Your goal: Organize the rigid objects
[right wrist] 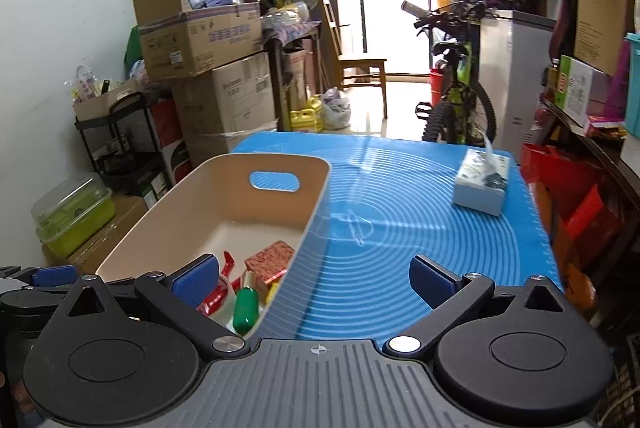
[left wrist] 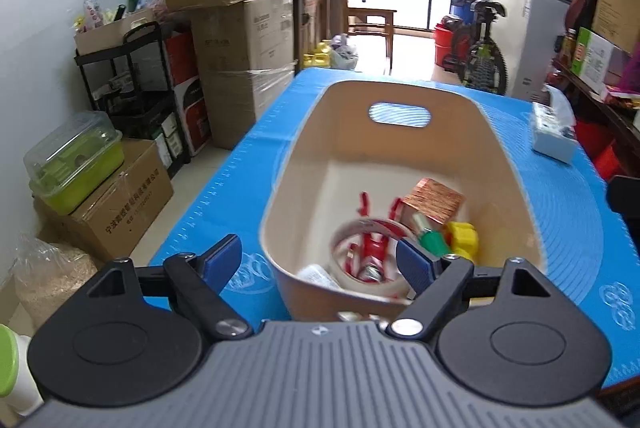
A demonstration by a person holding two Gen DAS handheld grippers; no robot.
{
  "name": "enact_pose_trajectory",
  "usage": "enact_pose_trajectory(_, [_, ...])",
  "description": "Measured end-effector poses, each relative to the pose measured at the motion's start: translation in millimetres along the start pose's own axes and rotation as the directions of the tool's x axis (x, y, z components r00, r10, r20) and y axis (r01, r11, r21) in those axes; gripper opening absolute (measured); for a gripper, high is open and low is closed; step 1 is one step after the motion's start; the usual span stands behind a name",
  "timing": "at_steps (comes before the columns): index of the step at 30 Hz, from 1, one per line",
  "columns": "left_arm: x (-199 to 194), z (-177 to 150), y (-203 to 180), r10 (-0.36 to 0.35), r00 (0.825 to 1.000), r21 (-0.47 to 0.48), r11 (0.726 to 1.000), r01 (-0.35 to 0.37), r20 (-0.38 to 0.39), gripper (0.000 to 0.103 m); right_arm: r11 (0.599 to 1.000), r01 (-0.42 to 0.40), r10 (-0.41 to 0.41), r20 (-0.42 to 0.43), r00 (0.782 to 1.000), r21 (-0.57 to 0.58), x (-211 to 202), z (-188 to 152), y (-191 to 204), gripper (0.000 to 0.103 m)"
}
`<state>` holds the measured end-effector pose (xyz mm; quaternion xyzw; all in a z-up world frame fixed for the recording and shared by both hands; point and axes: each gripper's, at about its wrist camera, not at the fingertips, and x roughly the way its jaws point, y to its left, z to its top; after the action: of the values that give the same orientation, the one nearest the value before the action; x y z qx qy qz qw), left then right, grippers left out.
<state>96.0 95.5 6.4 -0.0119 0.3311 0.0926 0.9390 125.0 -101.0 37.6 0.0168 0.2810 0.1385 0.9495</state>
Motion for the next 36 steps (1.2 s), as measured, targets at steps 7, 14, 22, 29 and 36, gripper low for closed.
enact_pose_trajectory(7, [-34.8, -14.5, -27.4, -0.040, 0.999, 0.048, 0.998, 0.040, 0.001, 0.085, 0.999, 0.045, -0.045, 0.002, 0.999, -0.005, -35.1, -17.4, -16.5, 0.100])
enact_pose_trajectory(14, [-63.6, -30.4, -47.9, -0.080, 0.997, 0.093, 0.993, 0.079, 0.006, 0.087, 0.995, 0.096, -0.094, -0.032, 0.995, 0.036, -66.6, -41.9, -37.8, 0.100])
enact_pose_trajectory(22, [-90.9, -52.5, -59.1, -0.117, 0.993, 0.089, 0.989, 0.118, -0.010, 0.088, 0.987, 0.137, -0.134, -0.039, 0.990, 0.079, -99.2, -71.8, -57.2, 0.100])
enact_pose_trajectory(29, [-106.0, -64.7, -64.7, -0.122, 0.993, 0.114, 0.986, 0.121, 0.001, 0.089, 0.982, 0.167, -0.164, -0.032, 0.986, 0.094, -115.3, -93.6, -62.9, 0.100])
enact_pose_trajectory(36, [-107.9, -78.0, -65.5, -0.115, 0.993, 0.112, 0.987, 0.115, -0.014, 0.089, 0.983, 0.163, -0.161, -0.029, 0.986, 0.086, -122.0, -108.0, -59.2, 0.100])
